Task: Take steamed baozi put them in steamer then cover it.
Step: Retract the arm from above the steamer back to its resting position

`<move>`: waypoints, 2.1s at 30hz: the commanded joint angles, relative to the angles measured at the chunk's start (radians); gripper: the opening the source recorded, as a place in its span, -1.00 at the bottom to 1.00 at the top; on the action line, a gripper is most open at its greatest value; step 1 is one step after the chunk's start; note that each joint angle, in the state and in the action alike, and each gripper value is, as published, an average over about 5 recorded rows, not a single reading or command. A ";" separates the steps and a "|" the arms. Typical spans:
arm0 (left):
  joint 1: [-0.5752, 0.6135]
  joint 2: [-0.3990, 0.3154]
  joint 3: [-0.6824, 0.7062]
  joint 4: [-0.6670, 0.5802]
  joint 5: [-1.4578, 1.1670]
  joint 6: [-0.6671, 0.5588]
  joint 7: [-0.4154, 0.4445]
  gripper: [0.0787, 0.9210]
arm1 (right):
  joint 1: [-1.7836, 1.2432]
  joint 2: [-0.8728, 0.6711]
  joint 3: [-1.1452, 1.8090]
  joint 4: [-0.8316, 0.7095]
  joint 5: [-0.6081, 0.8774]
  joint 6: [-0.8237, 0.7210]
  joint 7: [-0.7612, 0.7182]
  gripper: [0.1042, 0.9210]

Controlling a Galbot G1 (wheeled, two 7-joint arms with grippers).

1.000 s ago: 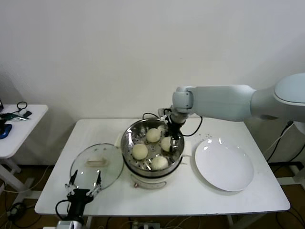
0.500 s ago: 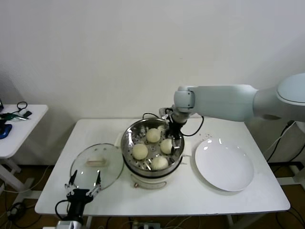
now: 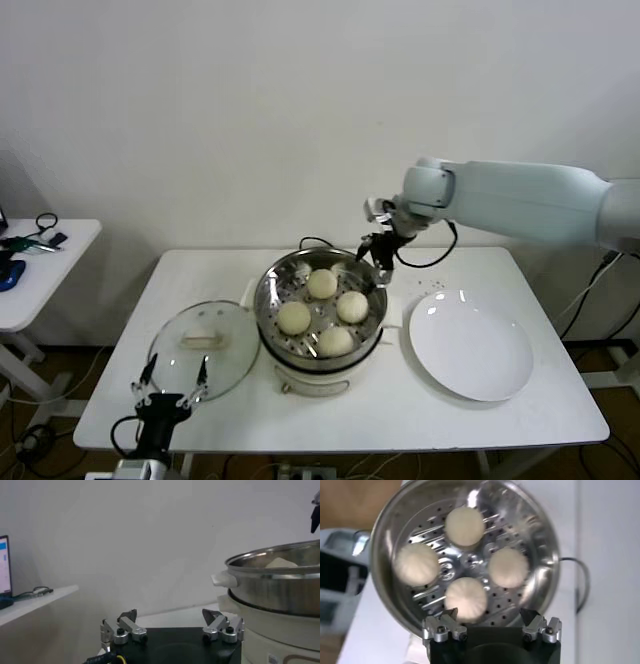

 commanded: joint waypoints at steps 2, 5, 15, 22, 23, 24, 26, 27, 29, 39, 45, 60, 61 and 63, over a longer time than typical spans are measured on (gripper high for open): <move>-0.009 -0.004 -0.001 0.002 0.028 0.004 0.000 0.77 | -0.130 -0.370 0.210 0.119 0.024 0.199 0.274 0.76; -0.011 -0.007 -0.002 0.003 0.046 0.002 0.000 0.77 | -0.285 -0.460 0.369 0.156 0.011 0.221 0.338 0.76; -0.014 -0.014 -0.017 0.002 0.097 0.003 0.001 0.77 | -0.958 -0.606 1.036 0.229 -0.102 0.318 0.494 0.76; -0.014 -0.011 -0.021 -0.001 0.150 0.008 0.001 0.77 | -1.440 -0.550 1.538 0.285 -0.167 0.323 0.584 0.76; -0.014 -0.011 -0.022 -0.002 0.164 0.009 0.002 0.77 | -1.506 -0.534 1.606 0.292 -0.181 0.324 0.592 0.76; -0.013 -0.011 -0.023 -0.003 0.180 0.010 0.002 0.77 | -1.557 -0.517 1.661 0.297 -0.194 0.326 0.599 0.76; -0.011 -0.010 -0.024 -0.005 0.218 0.013 0.003 0.77 | -1.645 -0.480 1.756 0.307 -0.215 0.329 0.613 0.76; -0.011 -0.009 -0.024 -0.006 0.241 0.014 0.004 0.77 | -1.687 -0.461 1.794 0.312 -0.226 0.328 0.618 0.76; -0.010 -0.007 -0.026 -0.009 0.289 0.018 0.005 0.77 | -1.768 -0.416 1.874 0.323 -0.242 0.323 0.623 0.76; 0.011 0.006 -0.069 -0.029 0.713 0.035 0.019 0.77 | -2.032 -0.159 2.186 0.382 -0.313 0.234 0.633 0.76; 0.060 0.031 -0.039 -0.088 1.025 0.117 0.056 0.77 | -2.093 -0.083 2.231 0.350 -0.355 0.283 0.621 0.76; -0.114 0.116 0.093 0.132 1.270 0.207 -0.095 0.77 | -2.136 -0.027 2.250 0.363 -0.364 0.314 0.610 0.76; -0.137 0.120 0.099 0.150 1.266 0.208 -0.097 0.77 | -2.136 -0.024 2.249 0.362 -0.371 0.313 0.610 0.76; -0.178 0.128 0.110 0.185 1.254 0.207 -0.100 0.77 | -2.135 -0.020 2.247 0.359 -0.388 0.313 0.609 0.76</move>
